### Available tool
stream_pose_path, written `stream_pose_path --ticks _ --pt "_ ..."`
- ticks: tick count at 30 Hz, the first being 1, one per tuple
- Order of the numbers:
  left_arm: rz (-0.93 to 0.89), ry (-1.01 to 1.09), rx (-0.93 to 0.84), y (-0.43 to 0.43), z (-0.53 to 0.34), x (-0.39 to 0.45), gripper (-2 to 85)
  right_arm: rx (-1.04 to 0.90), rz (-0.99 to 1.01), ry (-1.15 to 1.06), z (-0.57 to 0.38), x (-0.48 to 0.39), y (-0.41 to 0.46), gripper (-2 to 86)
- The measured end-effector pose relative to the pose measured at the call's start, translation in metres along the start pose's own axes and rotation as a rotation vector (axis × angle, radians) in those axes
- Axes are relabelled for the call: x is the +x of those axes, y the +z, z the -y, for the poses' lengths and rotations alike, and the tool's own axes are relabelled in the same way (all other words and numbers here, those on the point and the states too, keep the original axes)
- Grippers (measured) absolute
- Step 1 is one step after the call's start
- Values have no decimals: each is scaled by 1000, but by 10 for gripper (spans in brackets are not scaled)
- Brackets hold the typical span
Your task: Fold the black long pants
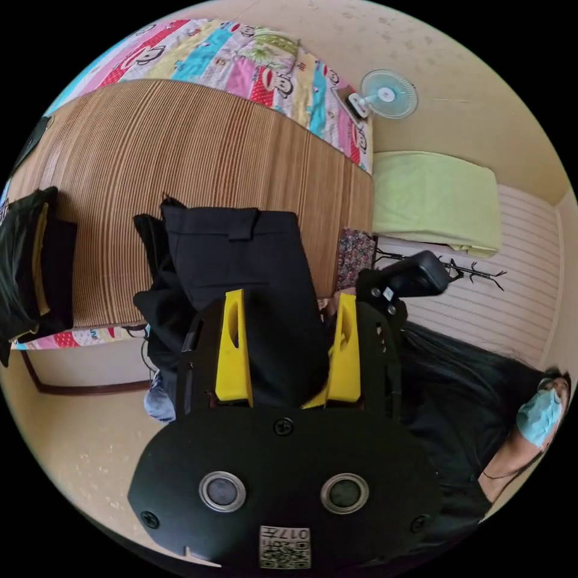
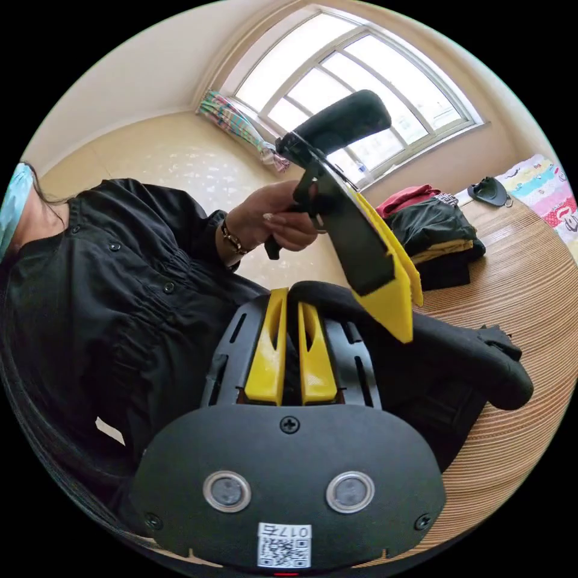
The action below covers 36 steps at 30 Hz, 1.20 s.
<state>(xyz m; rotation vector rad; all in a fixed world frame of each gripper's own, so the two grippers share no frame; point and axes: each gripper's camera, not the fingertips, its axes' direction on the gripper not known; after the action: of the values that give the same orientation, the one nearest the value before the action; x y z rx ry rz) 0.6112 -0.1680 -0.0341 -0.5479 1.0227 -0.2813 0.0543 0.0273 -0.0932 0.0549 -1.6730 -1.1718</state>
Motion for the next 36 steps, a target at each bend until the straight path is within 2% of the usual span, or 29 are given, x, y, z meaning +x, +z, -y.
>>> stream_pose_path --ticks 6,8,12,15,17,18,20,21,23,25,26,29,36 --pt "190 63 -90 32 4 10 181 -167 -68 17 21 16 89 4" --pt "321 84 -184 51 1 14 153 -204 -125 10 28 15 121 5" --pt "345 136 -244 69 -14 8 88 -235 -207 10 38 16 157 8" --pt "161 174 -120 46 -41 -8 40 -229 -288 -8 47 9 174 11" --pt "-146 214 83 0 -71 -34 27 -183 -360 -28 57 -7 181 14" --pt "-240 222 134 -11 -78 -43 24 -170 -383 -38 60 -13 182 14" --pt "-589 282 290 -49 -107 -73 15 -116 -492 -106 76 -44 187 17" --pt "-660 317 325 -58 -114 -76 13 -100 -522 -126 80 -53 188 18" --pt "-835 531 393 -91 -144 -64 8 -20 -611 -222 97 -93 191 21" --pt "-891 725 396 -118 -167 -38 6 17 -651 -273 107 -117 195 23" --pt "-874 858 420 -138 -188 -17 4 42 -684 -289 111 -130 197 25" --pt "-829 1075 500 -183 -237 21 0 136 -727 -341 112 -155 189 29" --pt "-909 1201 662 -257 -305 32 -3 424 -650 -406 54 -169 128 12"
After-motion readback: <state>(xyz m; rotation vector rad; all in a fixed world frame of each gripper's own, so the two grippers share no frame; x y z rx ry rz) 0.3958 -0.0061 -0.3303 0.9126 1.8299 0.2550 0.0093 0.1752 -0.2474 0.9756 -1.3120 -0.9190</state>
